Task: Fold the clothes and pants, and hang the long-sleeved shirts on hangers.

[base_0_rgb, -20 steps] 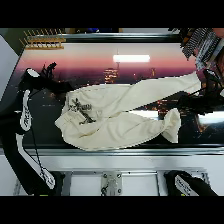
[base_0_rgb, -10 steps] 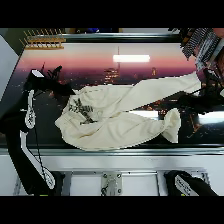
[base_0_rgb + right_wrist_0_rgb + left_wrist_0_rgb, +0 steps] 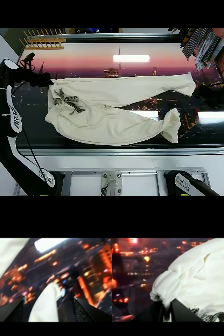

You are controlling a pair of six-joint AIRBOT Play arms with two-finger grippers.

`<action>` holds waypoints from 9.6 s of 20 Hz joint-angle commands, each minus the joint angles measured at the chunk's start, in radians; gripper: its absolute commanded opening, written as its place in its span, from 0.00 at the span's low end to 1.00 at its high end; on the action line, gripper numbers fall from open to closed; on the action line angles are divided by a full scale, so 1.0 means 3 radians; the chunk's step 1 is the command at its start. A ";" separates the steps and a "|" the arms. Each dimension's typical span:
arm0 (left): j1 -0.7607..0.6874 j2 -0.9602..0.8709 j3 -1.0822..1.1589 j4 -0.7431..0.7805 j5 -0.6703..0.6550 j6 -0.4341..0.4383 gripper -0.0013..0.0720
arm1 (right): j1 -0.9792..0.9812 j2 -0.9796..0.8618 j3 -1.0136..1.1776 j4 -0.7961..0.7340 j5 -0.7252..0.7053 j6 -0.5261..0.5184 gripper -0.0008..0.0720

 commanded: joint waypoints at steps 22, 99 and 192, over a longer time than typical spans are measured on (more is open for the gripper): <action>0.0020 0.0051 -0.0116 0.0170 0.0251 -0.0187 0.04 | 0.0060 -0.2377 0.0945 0.1479 -0.1551 -0.0217 0.05; 0.0678 0.1831 -0.3624 -0.0884 0.1191 -0.0291 0.04 | 0.0273 -0.1003 -0.1040 0.1549 -0.1389 -0.0668 0.76; 0.0296 0.2225 -0.1637 -0.0264 0.0102 -0.0504 0.04 | -0.0661 -0.0540 0.1305 0.0259 0.0137 -0.0473 0.05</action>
